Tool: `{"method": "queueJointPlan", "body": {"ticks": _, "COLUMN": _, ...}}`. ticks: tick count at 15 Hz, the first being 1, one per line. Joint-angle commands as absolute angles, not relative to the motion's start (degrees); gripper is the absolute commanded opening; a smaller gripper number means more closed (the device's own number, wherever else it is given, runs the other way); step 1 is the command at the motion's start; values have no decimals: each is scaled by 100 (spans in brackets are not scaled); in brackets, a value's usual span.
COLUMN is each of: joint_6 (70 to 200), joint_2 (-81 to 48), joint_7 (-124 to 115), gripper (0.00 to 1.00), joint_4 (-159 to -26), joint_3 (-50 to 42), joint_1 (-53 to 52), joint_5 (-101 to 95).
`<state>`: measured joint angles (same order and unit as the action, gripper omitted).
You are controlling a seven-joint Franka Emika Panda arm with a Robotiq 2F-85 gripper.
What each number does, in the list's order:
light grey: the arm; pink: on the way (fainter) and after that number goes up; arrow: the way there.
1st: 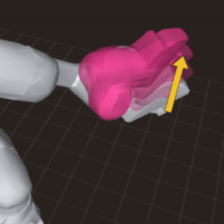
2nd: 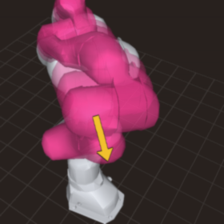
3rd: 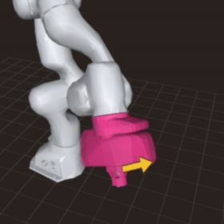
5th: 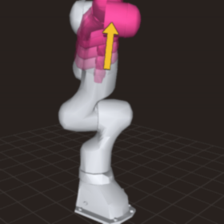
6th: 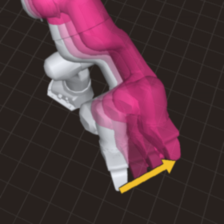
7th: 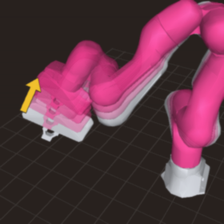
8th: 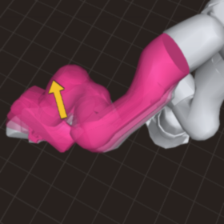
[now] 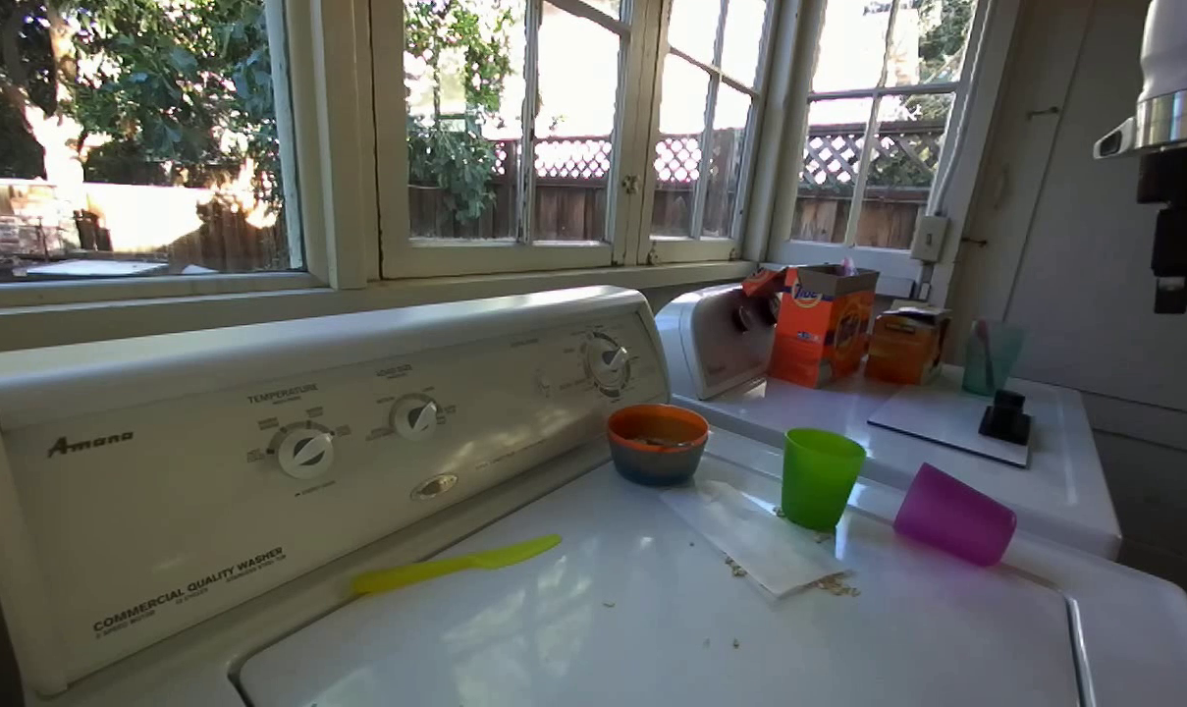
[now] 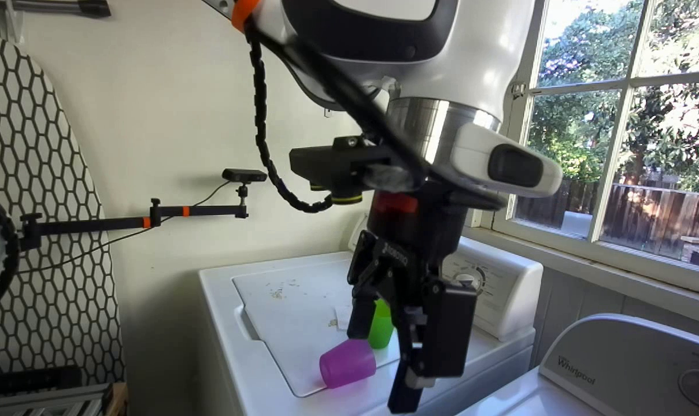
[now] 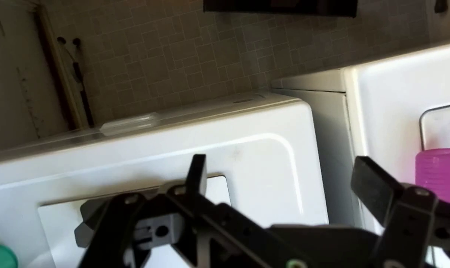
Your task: Put the purple cup on the green cup in an upside down position
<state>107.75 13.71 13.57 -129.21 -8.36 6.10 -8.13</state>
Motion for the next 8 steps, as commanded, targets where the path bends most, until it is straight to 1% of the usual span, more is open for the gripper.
{"method": "queueJointPlan", "body": {"ticks": 1, "joint_6": 10693, "joint_2": 861, "joint_7": 1681, "gripper": 100, "joint_4": -12484, "joint_3": -565, "joint_1": 417, "joint_5": -1342}}
{"method": "queueJointPlan", "body": {"ticks": 6, "joint_6": 10937, "joint_2": 325, "joint_7": 2527, "gripper": 100, "joint_4": -12177, "joint_3": -370, "joint_1": 228, "joint_5": -1635}}
{"method": "queueJointPlan", "body": {"ticks": 7, "joint_6": 10878, "joint_2": 578, "joint_7": 2219, "gripper": 100, "joint_4": -12351, "joint_3": -386, "joint_1": 266, "joint_5": -1466}}
{"method": "queueJointPlan", "body": {"ticks": 8, "joint_6": 10879, "joint_2": 477, "joint_7": 2321, "gripper": 100, "joint_4": -12290, "joint_3": -364, "joint_1": 248, "joint_5": -1500}}
